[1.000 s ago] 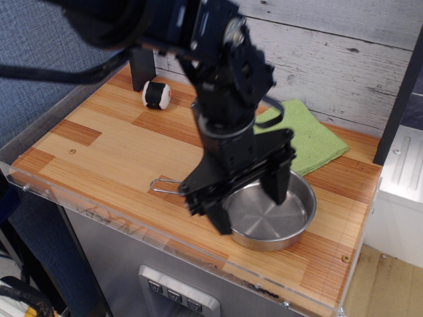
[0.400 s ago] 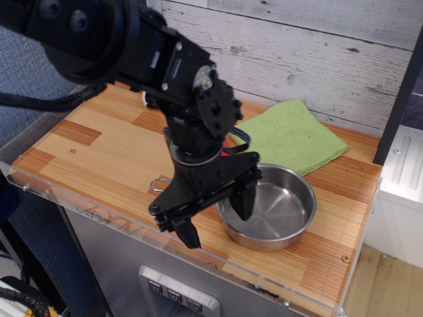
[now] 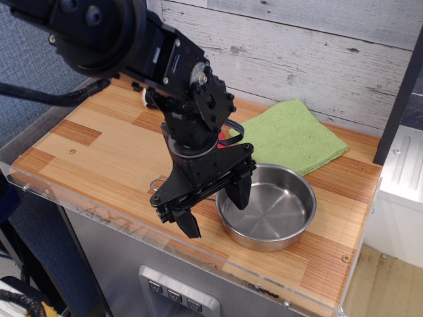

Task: Move the pot to the far edge of the table.

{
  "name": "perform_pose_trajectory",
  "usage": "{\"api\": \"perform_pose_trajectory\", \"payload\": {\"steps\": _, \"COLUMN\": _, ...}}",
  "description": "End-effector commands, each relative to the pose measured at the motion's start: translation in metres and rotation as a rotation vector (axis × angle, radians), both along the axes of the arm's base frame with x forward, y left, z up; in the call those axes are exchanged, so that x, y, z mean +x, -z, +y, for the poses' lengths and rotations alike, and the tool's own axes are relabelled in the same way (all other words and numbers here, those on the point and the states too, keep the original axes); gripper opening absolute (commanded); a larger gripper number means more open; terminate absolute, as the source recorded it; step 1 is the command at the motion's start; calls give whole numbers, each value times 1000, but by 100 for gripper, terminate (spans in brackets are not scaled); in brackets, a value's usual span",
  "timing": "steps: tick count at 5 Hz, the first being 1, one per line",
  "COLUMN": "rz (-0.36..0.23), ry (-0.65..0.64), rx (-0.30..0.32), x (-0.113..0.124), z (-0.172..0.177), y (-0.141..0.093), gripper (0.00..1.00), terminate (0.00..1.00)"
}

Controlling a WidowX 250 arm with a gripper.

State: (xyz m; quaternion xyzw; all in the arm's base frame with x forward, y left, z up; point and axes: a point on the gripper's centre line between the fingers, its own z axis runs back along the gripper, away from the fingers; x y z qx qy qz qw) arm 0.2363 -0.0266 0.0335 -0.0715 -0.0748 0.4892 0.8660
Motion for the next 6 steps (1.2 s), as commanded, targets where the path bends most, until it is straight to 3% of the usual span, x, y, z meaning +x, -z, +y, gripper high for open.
{"api": "perform_pose_trajectory", "payload": {"steps": 1, "rz": -2, "ry": 26, "rx": 9, "x": 9, "z": -7, "y": 14, "gripper": 100, "terminate": 0}}
{"api": "perform_pose_trajectory", "payload": {"steps": 2, "rz": 21, "ry": 51, "rx": 10, "x": 13, "z": -16, "y": 27, "gripper": 100, "terminate": 0}}
{"api": "perform_pose_trajectory", "payload": {"steps": 3, "rz": 6, "ry": 56, "rx": 23, "x": 19, "z": -18, "y": 31, "gripper": 0, "terminate": 0}}
{"api": "perform_pose_trajectory", "payload": {"steps": 6, "rz": 3, "ry": 50, "rx": 28, "x": 16, "z": -13, "y": 24, "gripper": 0, "terminate": 0}}
